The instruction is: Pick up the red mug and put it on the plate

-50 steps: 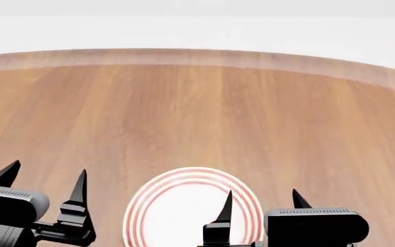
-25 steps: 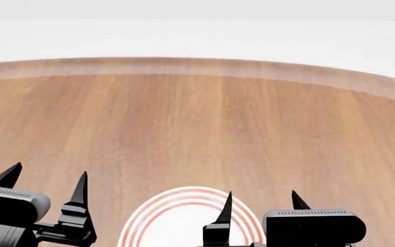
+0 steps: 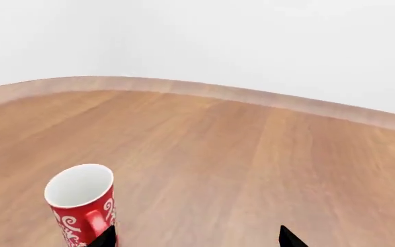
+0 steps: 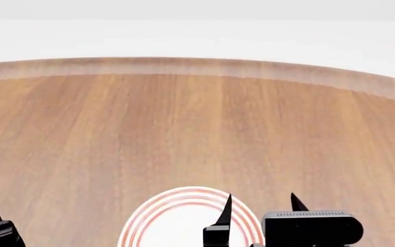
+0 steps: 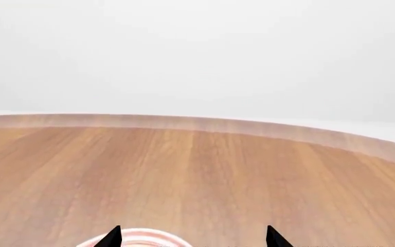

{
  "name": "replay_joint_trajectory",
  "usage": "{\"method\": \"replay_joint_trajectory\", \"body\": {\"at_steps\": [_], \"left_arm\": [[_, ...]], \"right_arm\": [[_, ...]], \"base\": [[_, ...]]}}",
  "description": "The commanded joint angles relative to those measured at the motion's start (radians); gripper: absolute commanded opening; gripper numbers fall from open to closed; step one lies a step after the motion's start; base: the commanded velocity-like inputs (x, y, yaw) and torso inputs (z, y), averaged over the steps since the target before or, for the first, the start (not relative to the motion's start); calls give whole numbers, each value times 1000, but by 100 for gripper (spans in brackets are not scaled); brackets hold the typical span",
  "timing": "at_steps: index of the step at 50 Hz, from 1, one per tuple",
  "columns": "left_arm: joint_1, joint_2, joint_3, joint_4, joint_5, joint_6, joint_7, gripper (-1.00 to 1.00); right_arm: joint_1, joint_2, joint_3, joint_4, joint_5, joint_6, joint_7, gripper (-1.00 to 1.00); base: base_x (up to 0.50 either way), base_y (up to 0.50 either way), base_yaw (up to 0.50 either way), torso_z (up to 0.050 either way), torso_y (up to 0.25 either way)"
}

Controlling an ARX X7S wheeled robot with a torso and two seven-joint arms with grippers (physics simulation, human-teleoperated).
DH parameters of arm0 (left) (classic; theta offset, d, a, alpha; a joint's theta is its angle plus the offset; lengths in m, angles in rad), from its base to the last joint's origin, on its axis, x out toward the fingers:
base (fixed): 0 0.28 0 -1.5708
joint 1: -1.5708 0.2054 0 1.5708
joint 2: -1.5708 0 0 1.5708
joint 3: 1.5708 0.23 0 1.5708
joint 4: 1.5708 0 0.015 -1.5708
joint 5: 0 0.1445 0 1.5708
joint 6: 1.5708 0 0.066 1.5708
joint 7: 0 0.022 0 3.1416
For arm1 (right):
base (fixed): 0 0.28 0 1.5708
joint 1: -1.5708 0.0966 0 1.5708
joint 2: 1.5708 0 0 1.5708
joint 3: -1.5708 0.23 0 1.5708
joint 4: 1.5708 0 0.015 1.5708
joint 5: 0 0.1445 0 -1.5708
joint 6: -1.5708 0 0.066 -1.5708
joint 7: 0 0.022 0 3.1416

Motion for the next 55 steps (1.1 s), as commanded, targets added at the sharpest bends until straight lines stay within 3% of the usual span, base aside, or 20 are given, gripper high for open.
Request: {"method": "replay_joint_trajectory", "body": {"at_steps": [1, 28, 55], "left_arm": [[-4, 29, -140, -245, 18, 147, -21, 100], [-133, -18, -125, -495, 11, 200, 34, 100], [-458, -67, -115, -1216, 47, 502, 148, 100]], "right_arm": [[-3, -15, 20, 10, -8, -10, -21, 100], [2, -12, -5, 62, -7, -44, -16, 100], [-2, -5, -28, 87, -8, -70, -6, 100]], "base": [[0, 0, 0, 0, 0], [0, 0, 0, 0, 0], [0, 0, 0, 0, 0]]}}
